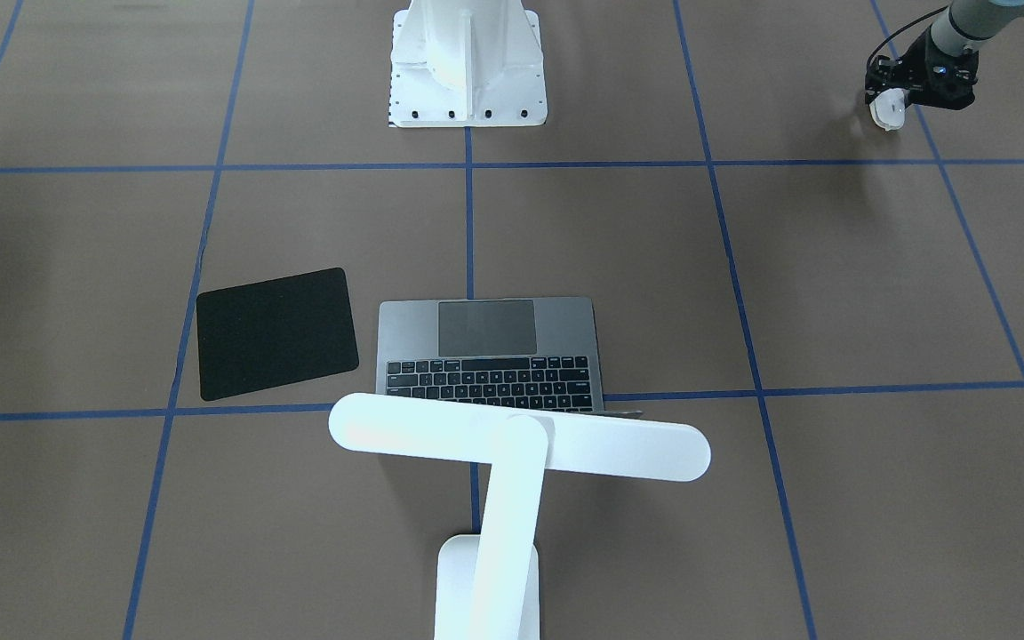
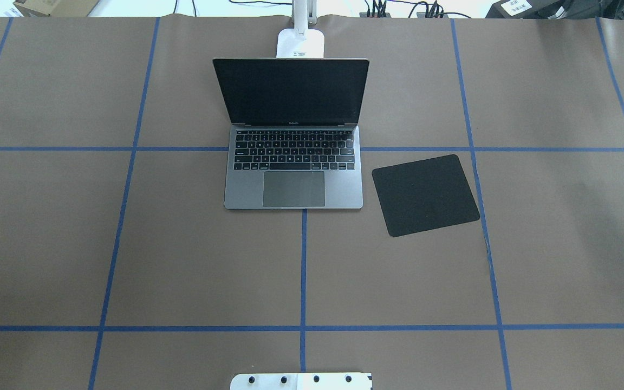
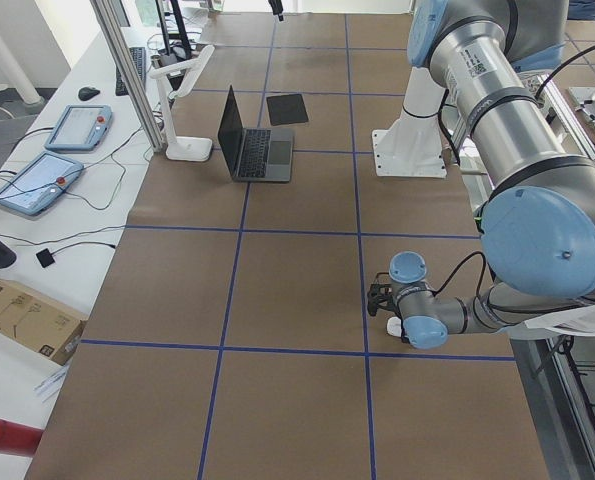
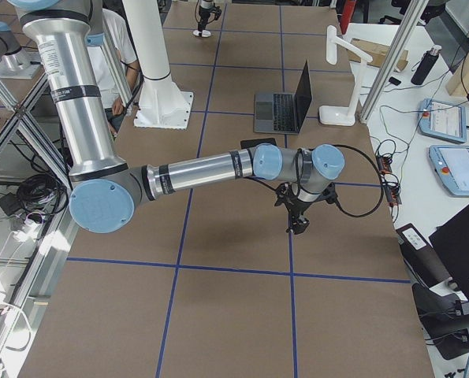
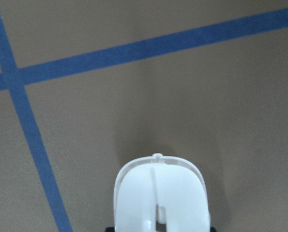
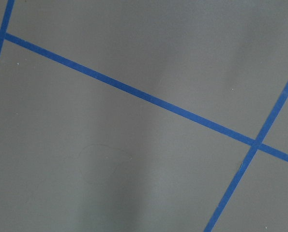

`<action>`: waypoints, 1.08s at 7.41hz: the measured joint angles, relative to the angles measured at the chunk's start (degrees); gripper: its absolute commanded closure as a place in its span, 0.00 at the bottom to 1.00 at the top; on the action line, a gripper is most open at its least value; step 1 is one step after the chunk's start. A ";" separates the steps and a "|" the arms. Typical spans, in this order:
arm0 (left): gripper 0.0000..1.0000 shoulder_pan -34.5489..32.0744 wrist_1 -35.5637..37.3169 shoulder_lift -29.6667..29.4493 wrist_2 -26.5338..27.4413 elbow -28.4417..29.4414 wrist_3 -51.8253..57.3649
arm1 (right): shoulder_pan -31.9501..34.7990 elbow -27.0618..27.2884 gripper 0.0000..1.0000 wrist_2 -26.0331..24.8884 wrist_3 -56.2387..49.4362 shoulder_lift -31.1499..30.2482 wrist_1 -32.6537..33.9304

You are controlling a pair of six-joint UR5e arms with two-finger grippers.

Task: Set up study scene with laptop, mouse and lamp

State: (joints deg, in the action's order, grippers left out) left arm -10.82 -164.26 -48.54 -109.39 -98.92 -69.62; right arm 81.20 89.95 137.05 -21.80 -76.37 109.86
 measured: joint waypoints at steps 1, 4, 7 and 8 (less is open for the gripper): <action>0.62 -0.28 -1.04 0.00 0.00 -0.64 -0.28 | -0.04 -0.02 0.01 -0.02 0.00 0.15 0.00; 0.62 -2.79 -2.21 -1.97 0.22 -4.50 -0.77 | -0.07 -0.04 0.01 0.02 0.02 0.30 0.00; 0.62 -9.05 -1.64 -8.83 0.13 -6.71 -0.78 | -0.15 -0.27 0.01 0.08 0.06 0.34 0.00; 0.62 -10.76 -1.37 -10.20 0.03 -7.55 -0.76 | -0.23 -0.55 0.00 0.11 0.08 0.36 -0.02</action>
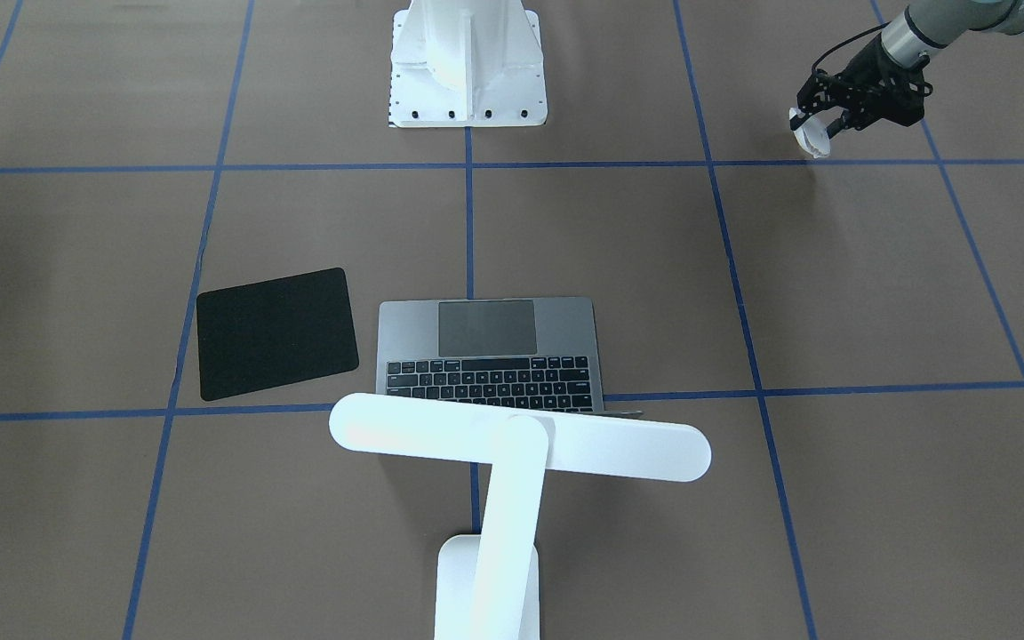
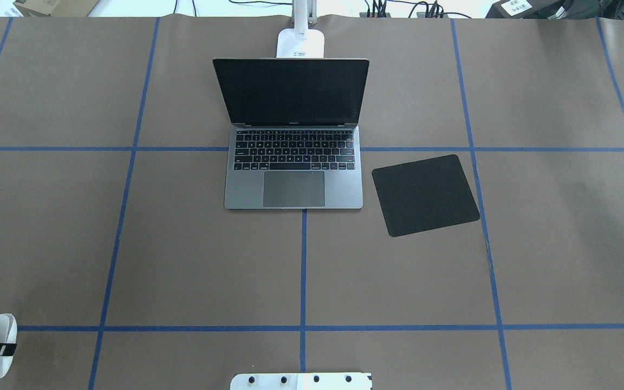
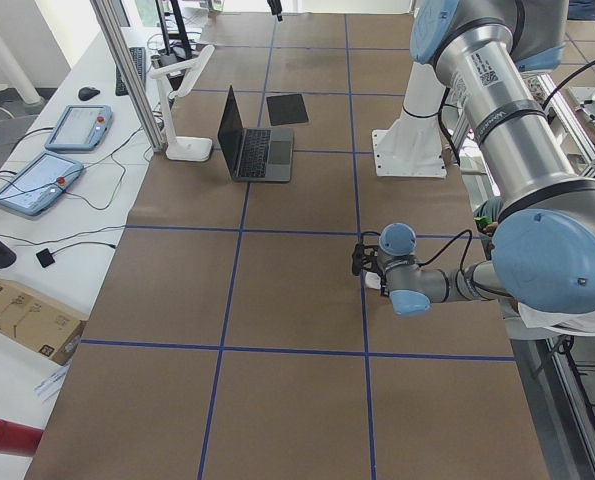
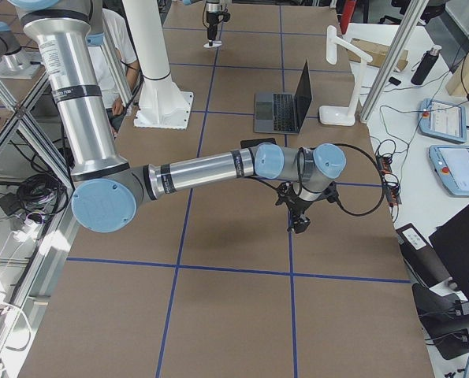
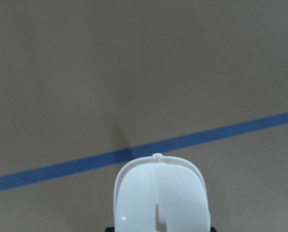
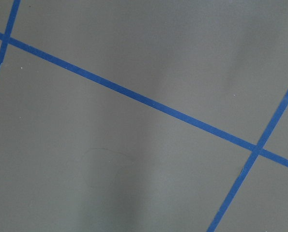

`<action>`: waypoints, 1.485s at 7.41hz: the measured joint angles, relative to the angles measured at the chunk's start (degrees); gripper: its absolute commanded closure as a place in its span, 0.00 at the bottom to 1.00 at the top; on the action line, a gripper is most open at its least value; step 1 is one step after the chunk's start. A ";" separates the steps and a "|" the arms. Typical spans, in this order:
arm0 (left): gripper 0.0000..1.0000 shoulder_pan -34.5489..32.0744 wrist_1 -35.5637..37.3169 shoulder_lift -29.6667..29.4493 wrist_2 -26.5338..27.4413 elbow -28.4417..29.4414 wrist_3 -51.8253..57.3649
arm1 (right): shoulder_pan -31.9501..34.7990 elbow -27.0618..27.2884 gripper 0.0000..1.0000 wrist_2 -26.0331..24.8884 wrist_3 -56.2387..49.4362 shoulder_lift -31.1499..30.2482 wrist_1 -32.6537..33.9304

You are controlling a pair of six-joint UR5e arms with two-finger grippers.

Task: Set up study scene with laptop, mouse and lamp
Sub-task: 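Carry the white mouse with the left gripper toward the black pad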

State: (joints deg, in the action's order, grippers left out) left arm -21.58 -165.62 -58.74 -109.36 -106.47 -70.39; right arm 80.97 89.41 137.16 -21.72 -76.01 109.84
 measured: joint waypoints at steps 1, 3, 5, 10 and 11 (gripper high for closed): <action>0.62 -1.09 1.57 -0.73 -0.14 -2.34 0.04 | -0.13 -0.19 0.01 0.02 0.01 0.04 -0.02; 0.61 -3.47 10.56 -5.49 -0.17 -8.99 0.01 | -0.32 -0.55 0.01 0.03 0.01 0.09 -0.01; 0.61 -4.89 21.91 -15.58 -0.10 -11.14 -0.01 | -0.36 -1.04 0.01 0.05 0.01 0.20 -0.42; 0.60 -6.41 57.34 -48.03 0.65 -10.38 -0.02 | -0.37 -2.80 0.00 0.03 0.01 0.23 -3.23; 0.60 -6.41 62.44 -54.67 1.49 -7.77 -0.13 | -0.37 -2.82 0.01 0.03 0.01 0.24 -3.29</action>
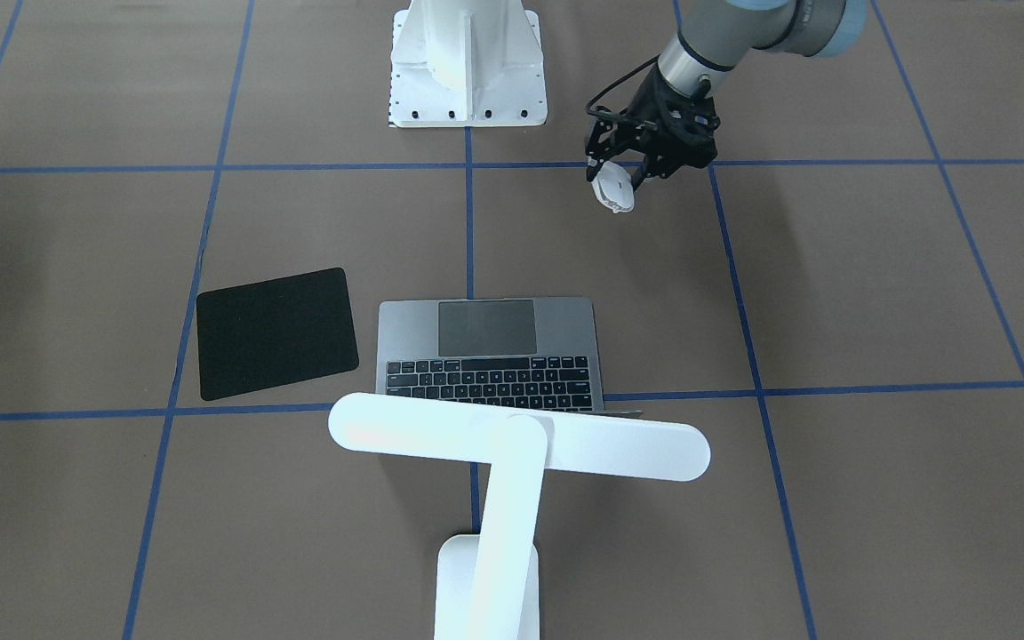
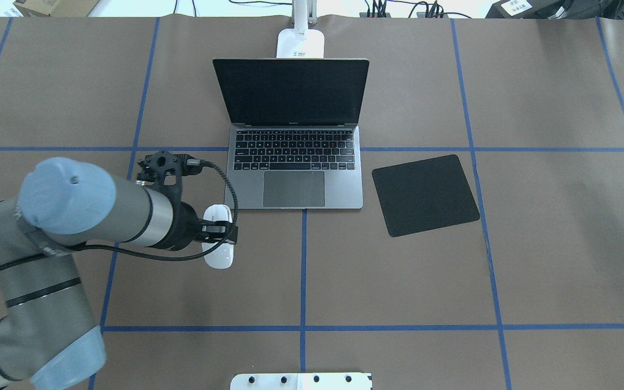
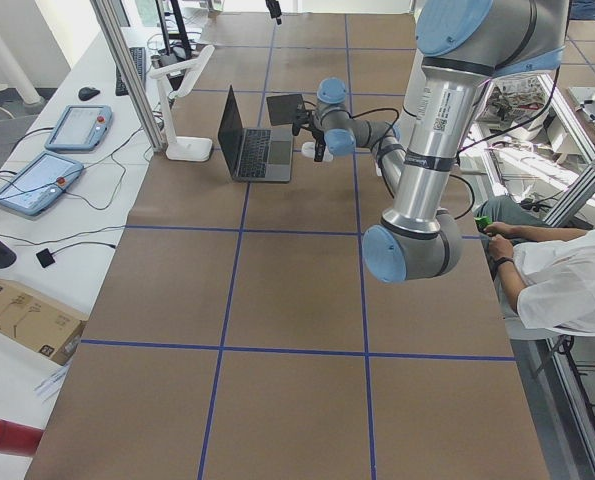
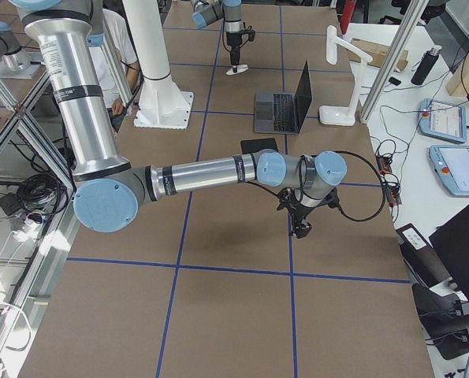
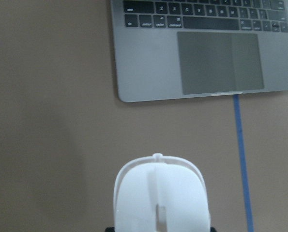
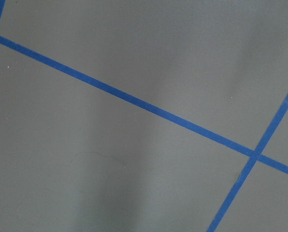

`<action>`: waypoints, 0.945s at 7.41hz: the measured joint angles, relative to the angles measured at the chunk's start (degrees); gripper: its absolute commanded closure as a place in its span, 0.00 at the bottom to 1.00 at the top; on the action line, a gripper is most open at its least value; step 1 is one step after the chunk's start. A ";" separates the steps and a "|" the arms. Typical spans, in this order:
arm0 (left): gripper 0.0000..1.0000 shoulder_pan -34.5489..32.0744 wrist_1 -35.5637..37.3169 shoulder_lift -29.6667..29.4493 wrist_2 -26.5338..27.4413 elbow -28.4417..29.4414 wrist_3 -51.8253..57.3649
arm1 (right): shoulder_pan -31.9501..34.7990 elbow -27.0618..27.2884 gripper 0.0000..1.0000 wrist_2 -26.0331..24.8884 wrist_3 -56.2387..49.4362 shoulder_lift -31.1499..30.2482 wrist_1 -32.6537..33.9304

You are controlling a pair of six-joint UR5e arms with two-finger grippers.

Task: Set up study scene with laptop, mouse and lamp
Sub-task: 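Carry the white mouse with the left gripper toward the black pad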

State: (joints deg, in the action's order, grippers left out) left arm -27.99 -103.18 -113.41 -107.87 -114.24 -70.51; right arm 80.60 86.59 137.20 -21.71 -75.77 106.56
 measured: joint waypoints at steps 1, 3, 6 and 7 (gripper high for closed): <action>0.60 0.06 3.33 -7.24 0.95 5.01 -0.73 | 0.00 -0.03 0.00 0.00 0.00 -0.01 -0.02; 0.60 0.14 6.90 -19.95 2.49 16.64 -2.56 | 0.00 -0.62 0.00 0.00 0.00 -0.02 -0.24; 0.60 0.38 7.24 -41.03 5.21 42.99 -5.30 | -0.02 -2.06 0.01 0.08 0.00 0.27 -1.64; 0.60 0.62 6.21 -45.92 6.18 50.32 -5.87 | -0.04 -2.18 0.01 0.08 0.00 0.41 -1.74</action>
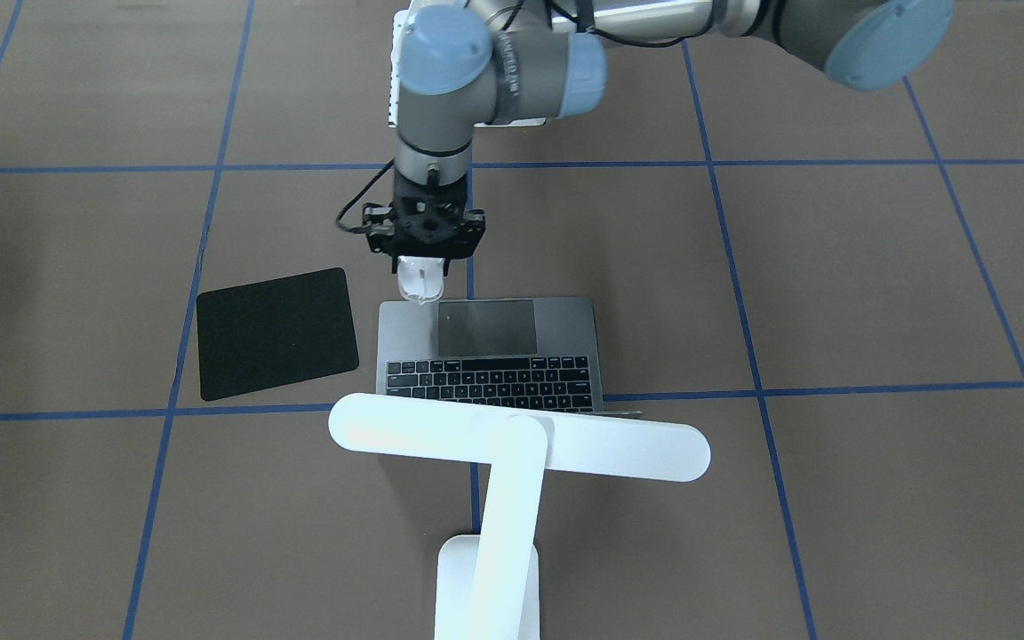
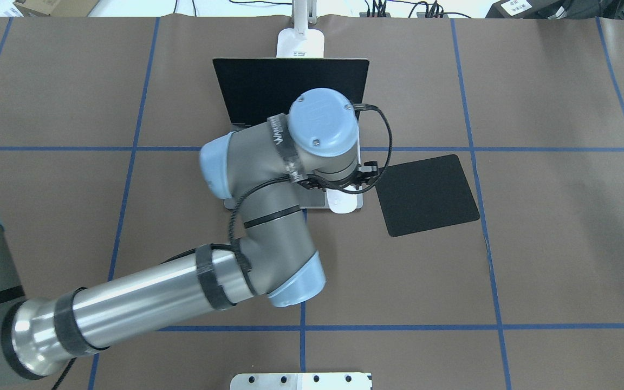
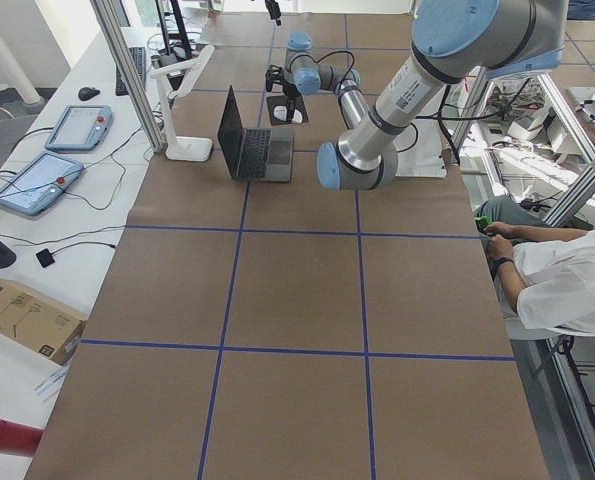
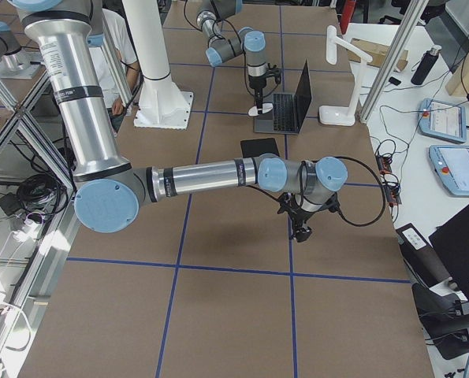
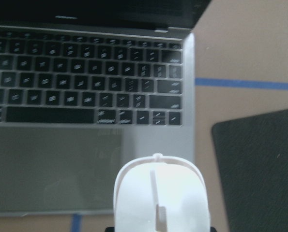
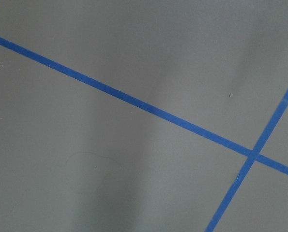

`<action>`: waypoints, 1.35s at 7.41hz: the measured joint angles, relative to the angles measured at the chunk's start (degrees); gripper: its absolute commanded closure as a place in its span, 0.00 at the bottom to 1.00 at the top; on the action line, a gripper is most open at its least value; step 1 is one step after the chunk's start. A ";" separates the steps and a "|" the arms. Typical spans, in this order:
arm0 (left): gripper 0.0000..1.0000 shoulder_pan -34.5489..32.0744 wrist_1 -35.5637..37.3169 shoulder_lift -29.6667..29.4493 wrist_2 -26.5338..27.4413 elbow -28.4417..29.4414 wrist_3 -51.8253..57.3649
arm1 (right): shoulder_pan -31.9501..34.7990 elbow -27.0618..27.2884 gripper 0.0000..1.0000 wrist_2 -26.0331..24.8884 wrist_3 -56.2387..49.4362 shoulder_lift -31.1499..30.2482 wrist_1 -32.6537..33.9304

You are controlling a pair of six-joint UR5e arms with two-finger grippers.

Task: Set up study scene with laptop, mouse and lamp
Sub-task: 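Carry the white mouse with the left gripper toward the black pad, then lower the white mouse onto the black pad and open the left gripper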

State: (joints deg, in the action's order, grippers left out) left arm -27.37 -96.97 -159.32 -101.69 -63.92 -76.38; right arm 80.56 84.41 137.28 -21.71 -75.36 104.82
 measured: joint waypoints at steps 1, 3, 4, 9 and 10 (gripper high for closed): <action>0.60 0.40 -2.83 -4.95 1.90 8.59 -0.23 | 0.00 -0.16 0.00 0.00 0.00 0.13 -0.04; 0.60 2.09 -7.67 -11.73 5.41 20.61 -0.45 | -0.15 -0.97 0.00 0.24 0.00 0.41 -0.18; 0.60 3.08 -9.35 -13.31 6.18 23.81 -0.80 | -0.19 -1.65 0.01 0.82 0.00 0.55 -0.36; 0.54 5.62 -12.08 -17.09 7.13 31.38 -3.68 | -0.22 -2.32 0.00 2.10 0.06 0.65 -0.49; 0.53 5.97 -12.12 -17.13 7.10 31.42 -4.57 | -0.22 -2.32 0.00 2.11 0.08 0.65 -0.49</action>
State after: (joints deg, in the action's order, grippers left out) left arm -21.40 -109.09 -176.45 -94.59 -32.50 -80.95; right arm 80.33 82.09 139.39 -21.63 -74.71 104.33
